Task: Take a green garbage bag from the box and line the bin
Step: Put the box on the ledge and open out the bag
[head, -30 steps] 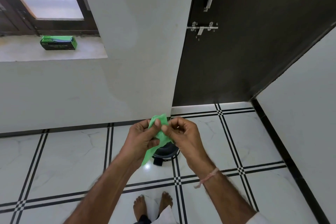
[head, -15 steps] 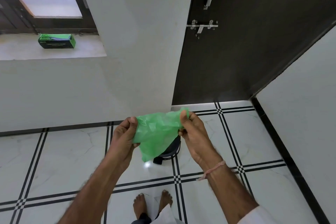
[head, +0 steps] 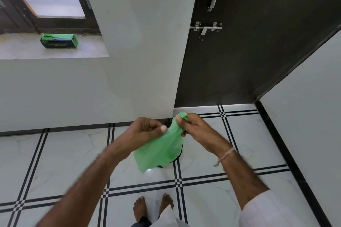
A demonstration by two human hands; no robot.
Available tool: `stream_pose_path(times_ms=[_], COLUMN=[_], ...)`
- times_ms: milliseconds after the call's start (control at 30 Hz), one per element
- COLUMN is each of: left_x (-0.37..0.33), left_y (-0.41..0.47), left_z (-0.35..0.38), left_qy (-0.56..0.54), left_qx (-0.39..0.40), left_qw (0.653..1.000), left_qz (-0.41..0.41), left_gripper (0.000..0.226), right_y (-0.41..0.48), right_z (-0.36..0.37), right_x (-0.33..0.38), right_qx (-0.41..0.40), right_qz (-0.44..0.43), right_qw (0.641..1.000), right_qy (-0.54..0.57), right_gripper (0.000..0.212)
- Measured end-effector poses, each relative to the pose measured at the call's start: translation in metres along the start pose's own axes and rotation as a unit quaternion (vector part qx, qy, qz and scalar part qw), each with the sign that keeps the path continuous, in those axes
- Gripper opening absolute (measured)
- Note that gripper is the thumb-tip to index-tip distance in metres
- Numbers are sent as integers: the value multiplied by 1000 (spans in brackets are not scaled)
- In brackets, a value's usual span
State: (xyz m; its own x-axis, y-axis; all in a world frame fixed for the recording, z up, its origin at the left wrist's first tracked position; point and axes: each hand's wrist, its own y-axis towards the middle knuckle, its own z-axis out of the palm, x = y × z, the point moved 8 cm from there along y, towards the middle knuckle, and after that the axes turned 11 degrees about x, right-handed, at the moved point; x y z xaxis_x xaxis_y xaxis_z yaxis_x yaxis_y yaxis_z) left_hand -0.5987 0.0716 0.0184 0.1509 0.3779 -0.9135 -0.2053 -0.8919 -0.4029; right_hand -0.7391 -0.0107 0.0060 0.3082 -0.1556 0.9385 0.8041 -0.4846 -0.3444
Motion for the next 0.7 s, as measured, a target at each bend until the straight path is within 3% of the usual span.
stream_pose_path(times_ms=[167, 267, 367, 467, 533, 600, 700], left_x=[9, 18, 26, 32, 34, 36, 39], left_y=[3, 6, 8, 4, 3, 4, 2], left_z=[16, 29, 29, 27, 26, 29, 31], left_qy=[-60, -96, -127, -133, -87, -44, -62], left_qx=[94, 88, -5, -126, -163, -157, -142], left_qw=[994, 991, 992, 983, 983, 986, 987], left_qz=[-2, -21, -12, 9, 20, 23, 28], left_gripper=[21, 24, 19, 19, 31, 35, 38], right_y=[8, 11, 4, -23, -24, -22, -21], right_z=[-8, -4, -6, 0, 20, 40, 39], right_x=[-3, -8, -15, -29, -40, -49, -58], right_qx=[23, 14, -113, -284, -226, -133, -129], right_qz=[0, -29, -62, -23, 32, 72, 81], right_qw=[1000, 998, 983, 951, 961, 965, 949], right_qy=[-7, 47, 127, 122, 156, 214, 278], right_gripper=[31, 31, 34, 50, 56, 42, 25])
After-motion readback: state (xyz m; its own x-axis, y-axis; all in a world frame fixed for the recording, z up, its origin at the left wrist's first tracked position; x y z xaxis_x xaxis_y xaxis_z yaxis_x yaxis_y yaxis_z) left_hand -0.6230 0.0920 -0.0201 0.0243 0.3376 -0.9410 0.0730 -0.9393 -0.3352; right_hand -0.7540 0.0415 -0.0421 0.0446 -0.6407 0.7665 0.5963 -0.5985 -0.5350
